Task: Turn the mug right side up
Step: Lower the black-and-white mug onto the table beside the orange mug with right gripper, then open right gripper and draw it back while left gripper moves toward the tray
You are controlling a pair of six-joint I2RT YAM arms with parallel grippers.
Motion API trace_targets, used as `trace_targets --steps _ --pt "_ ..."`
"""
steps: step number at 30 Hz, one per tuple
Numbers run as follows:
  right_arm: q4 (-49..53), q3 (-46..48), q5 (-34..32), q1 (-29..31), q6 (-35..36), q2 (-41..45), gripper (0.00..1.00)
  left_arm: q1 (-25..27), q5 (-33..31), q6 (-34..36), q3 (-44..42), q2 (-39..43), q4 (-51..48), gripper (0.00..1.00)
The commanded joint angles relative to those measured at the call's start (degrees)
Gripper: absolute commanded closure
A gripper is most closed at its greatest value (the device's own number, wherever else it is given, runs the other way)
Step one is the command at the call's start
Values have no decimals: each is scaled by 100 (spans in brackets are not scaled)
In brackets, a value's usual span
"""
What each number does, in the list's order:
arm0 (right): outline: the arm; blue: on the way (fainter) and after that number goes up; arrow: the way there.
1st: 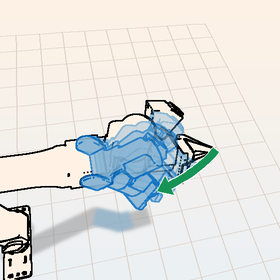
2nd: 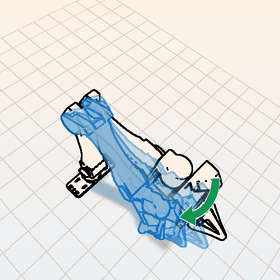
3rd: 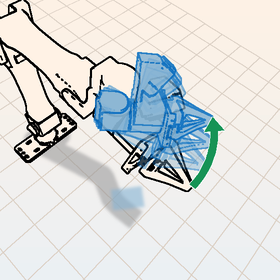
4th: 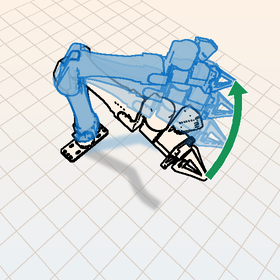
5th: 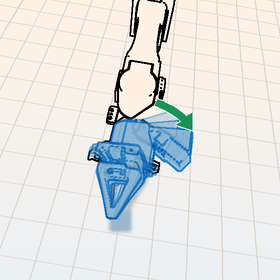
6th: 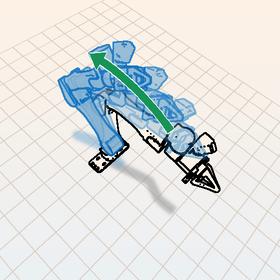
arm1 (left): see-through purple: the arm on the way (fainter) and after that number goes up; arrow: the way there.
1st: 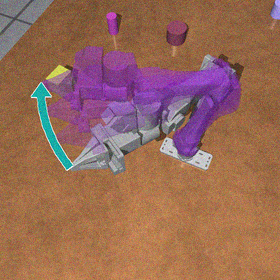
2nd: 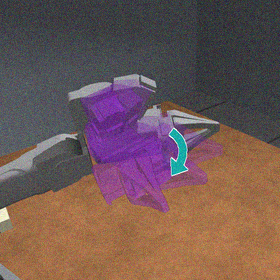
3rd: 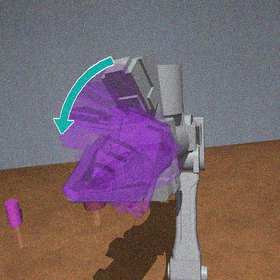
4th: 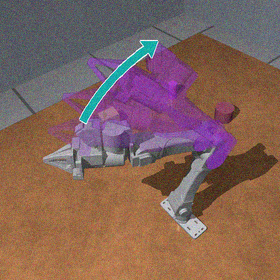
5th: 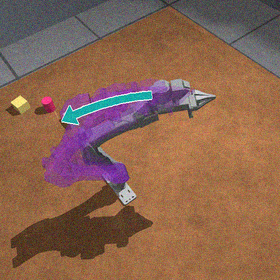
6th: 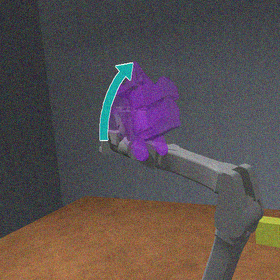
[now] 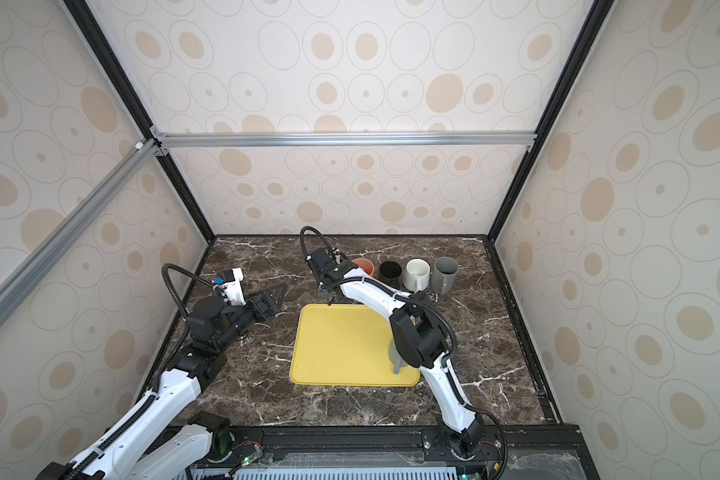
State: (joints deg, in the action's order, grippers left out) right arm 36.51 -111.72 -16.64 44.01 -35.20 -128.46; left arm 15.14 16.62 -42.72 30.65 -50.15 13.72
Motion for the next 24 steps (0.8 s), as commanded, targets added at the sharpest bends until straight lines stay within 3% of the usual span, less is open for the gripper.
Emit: trace_targets --steps 1,10,24 --pt "-207 -51 -284 7 -80 19 99 -47 -2 -116 -72 79 140 5" --pt "-212 102 -306 -4 -119 3 92 -49 -56 -147 -252 150 121 4" --pt "-150 140 5 9 -129 106 65 -54 -35 -65 -262 194 39 2"
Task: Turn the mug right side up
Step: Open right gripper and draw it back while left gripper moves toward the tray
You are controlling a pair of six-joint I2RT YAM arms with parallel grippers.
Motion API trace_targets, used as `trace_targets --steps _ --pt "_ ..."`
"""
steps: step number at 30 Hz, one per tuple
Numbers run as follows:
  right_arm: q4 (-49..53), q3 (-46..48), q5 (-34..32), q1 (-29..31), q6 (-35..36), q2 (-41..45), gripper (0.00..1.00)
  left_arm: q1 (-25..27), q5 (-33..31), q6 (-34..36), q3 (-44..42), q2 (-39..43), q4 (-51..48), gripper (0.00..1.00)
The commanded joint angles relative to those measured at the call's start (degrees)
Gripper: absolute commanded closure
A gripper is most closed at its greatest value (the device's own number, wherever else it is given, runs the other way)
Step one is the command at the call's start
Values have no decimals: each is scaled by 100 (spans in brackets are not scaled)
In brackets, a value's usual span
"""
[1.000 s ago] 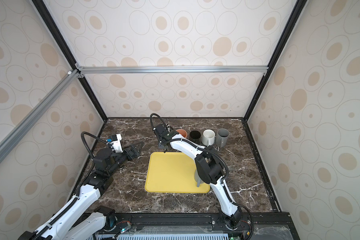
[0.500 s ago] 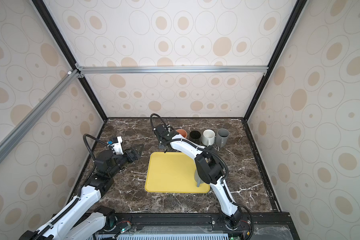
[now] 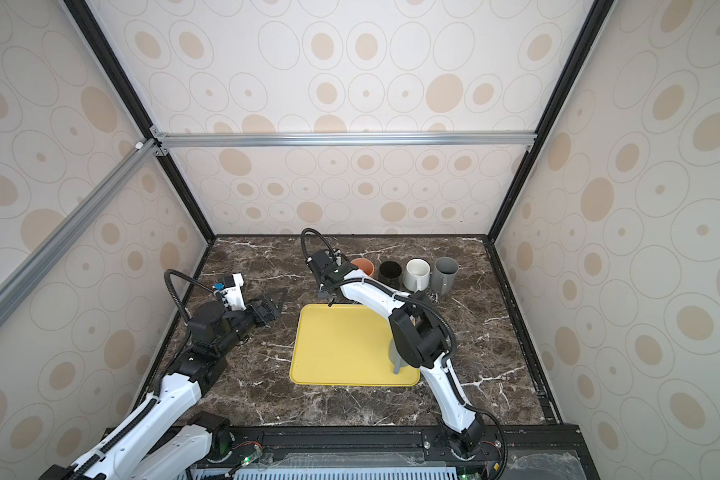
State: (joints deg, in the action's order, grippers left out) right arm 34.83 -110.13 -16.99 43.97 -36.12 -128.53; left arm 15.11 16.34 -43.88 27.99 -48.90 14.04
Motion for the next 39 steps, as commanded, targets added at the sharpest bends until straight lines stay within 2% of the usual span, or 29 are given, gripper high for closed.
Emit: trace_targets --steps 1,6,12,18,21,24,28,30,33,36,39 --pt "19 -10 84 11 -40 129 65 -44 1 58 -2 76 2 2" --pt "-3 162 187 19 -71 378 64 -48 4 96 4 138 -45 1" --pt "-350 906 343 57 -33 1268 63 -44 -73 406 295 -25 -468 0" --pt "-355 1386 1125 59 700 2073 63 -35 -651 869 902 -129 -1367 0" --pt "-416 1778 1544 60 1121 2441 63 -20 -341 1022 1060 -290 -1391 0" --pt "-356 2113 1751 51 1456 2763 63 52 -276 1148 1267 -588 -1688 0" --pt "-95 2345 1730 33 1671 3088 62 290 -821 1382 1315 -601 -1987 0" --pt "-195 2623 1730 -21 1776 3311 63 382 -821 1587 1320 -569 -2101 0" --pt "-669 3292 1555 -214 1703 3664 64 508 -1007 1613 1223 -464 -2143 0" --pt "-1063 3903 1791 -628 1326 4077 64 717 -1026 1457 1070 -275 -1979 0" --pt "-1537 4535 2010 -1085 1005 4588 64 1267 -1363 1352 1076 -310 -2007 0"
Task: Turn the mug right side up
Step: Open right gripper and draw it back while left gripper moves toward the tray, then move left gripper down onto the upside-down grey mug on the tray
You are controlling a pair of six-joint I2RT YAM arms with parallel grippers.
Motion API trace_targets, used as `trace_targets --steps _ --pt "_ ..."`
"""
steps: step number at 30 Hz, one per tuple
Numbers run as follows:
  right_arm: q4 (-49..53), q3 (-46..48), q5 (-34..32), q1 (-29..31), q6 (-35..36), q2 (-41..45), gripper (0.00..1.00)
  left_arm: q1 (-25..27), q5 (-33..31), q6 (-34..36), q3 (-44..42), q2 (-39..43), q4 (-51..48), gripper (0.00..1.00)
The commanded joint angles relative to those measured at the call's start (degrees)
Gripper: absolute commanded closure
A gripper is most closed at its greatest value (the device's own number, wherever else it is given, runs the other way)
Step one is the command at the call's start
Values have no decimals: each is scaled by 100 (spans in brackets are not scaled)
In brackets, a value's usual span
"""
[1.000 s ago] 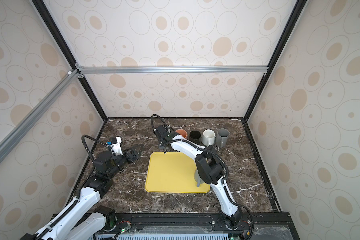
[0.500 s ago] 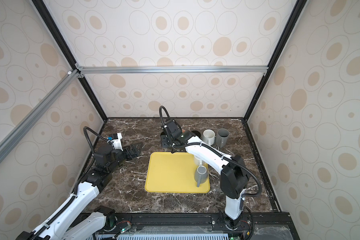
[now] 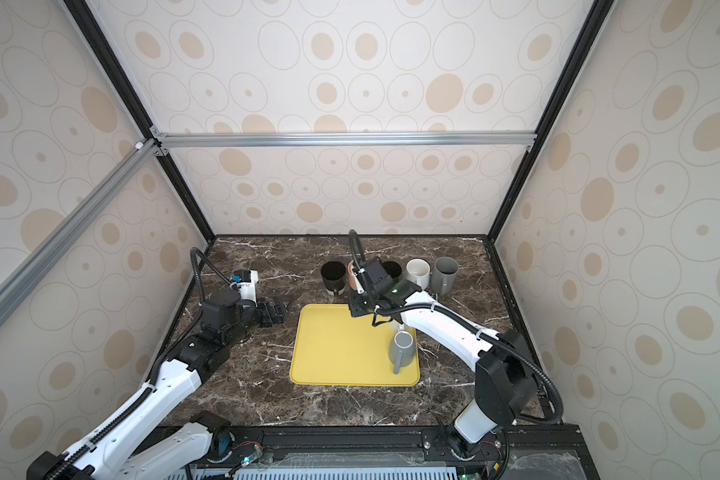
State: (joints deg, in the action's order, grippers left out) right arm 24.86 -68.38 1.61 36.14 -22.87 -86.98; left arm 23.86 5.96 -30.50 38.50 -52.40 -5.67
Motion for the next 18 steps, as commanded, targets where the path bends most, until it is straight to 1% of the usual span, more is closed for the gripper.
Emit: trace_targets --steps 1,5,11,13,16,18 --pt "-625 490 121 -378 -319 572 64 616 -481 7 60 -20 -82 0" --pt "-304 646 -240 -539 -288 981 64 1557 -1142 -4 348 -372 -368 0" --pt "148 854 -758 -795 -226 1285 63 2745 -1776 -184 673 -789 -382 0" --pt "171 980 -806 -915 -268 1329 64 3018 -1792 -289 735 -916 -268 0" --pt "5 1253 -664 -1077 -385 1435 64 3427 -1929 -342 960 -1174 -220 1" --pt "-140 1441 -626 -1145 -468 1530 64 3662 -2022 -351 1115 -1426 -222 5"
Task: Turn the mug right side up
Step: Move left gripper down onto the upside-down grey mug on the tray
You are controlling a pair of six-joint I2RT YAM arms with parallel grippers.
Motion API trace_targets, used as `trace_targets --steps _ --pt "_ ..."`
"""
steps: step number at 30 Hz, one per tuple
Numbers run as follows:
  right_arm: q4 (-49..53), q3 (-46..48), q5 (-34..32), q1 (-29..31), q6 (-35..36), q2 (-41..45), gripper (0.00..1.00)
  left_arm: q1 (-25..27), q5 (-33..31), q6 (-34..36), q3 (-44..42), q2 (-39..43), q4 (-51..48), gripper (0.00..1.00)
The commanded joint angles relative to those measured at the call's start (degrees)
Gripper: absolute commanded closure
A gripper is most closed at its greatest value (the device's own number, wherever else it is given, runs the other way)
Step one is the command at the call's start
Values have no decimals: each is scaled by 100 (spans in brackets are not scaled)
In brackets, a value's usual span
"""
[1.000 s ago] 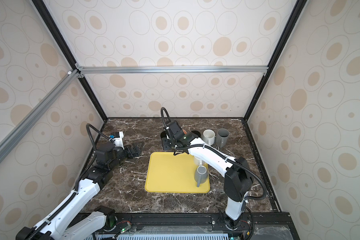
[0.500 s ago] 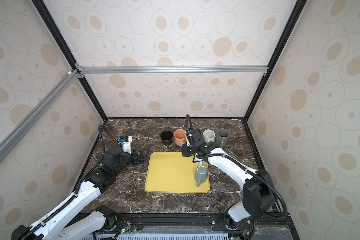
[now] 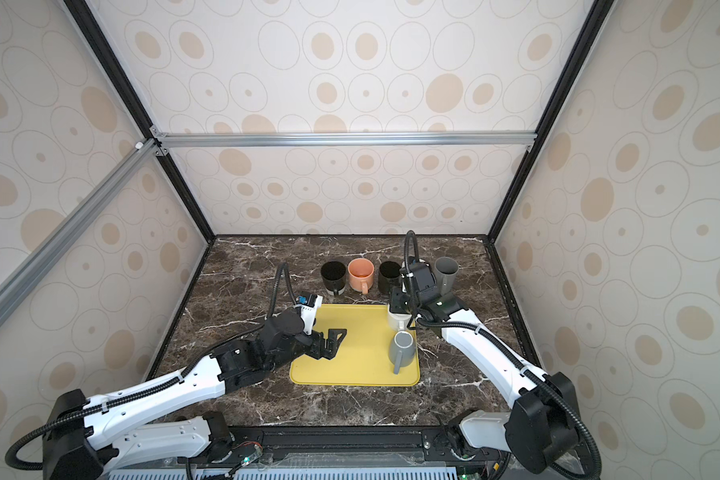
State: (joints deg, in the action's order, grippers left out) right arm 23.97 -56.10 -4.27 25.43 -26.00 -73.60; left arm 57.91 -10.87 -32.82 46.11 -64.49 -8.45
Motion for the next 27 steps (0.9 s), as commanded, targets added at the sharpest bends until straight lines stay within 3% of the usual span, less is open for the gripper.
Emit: trace_targets --steps 1,11,19,22,27 --pt "-109 287 -39 -97 -175 226 64 351 -302 -120 415 -340 79 6" --pt "-109 738 -214 -607 -441 557 65 1246 -581 45 1624 -1996 -390 14" --pt "-59 936 -200 -684 -368 911 65 1525 -594 154 2776 -3467 -1159 24" --pt "-80 1034 -220 -698 -327 1025 65 1533 -569 119 3083 -3863 -1384 38" --pt "-120 1165 -214 -740 -309 1180 65 1542 -596 -12 3558 -4387 -1767 40"
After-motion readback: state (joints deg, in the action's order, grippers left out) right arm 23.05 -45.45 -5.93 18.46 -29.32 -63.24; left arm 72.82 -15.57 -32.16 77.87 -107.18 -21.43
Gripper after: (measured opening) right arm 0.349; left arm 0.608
